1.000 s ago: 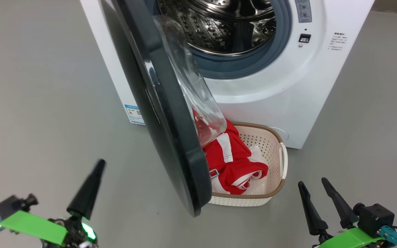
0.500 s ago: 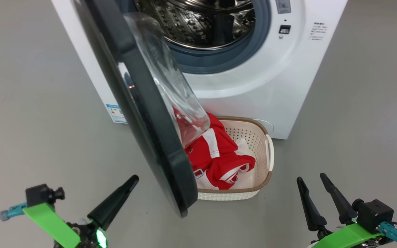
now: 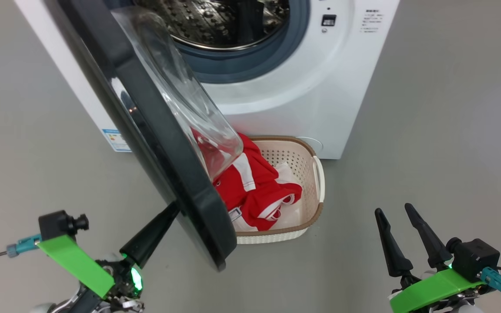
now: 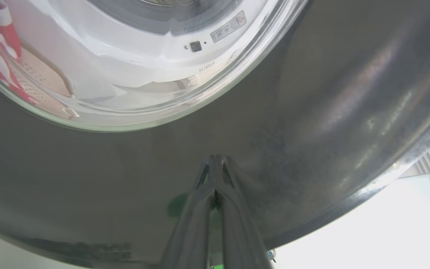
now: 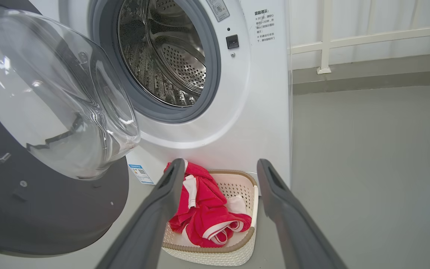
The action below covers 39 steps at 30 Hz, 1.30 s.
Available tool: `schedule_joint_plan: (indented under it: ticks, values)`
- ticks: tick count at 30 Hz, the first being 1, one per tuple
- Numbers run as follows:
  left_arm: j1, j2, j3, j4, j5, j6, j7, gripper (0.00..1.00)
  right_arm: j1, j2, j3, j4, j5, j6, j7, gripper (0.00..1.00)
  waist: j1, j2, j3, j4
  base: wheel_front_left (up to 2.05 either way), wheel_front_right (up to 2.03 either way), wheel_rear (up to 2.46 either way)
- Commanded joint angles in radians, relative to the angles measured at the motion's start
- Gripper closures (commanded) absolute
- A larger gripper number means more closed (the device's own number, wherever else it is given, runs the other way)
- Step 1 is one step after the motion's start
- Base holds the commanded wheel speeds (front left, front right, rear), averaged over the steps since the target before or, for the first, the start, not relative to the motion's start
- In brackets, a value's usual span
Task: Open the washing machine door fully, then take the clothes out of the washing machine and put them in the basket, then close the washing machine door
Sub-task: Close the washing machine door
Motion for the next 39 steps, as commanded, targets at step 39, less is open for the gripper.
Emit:
schedule_joint_plan:
  ticks: [39]
  values:
    - [-0.648,0.092,-0.243,0.331,0.292,-0.006,-0.606,1.00,-0.163,0.032,0.019,-0.040,0.055,0.000,-0.006,0.00,0.0000,0.0000,0.228,-0.357,0.00,0.00,0.00]
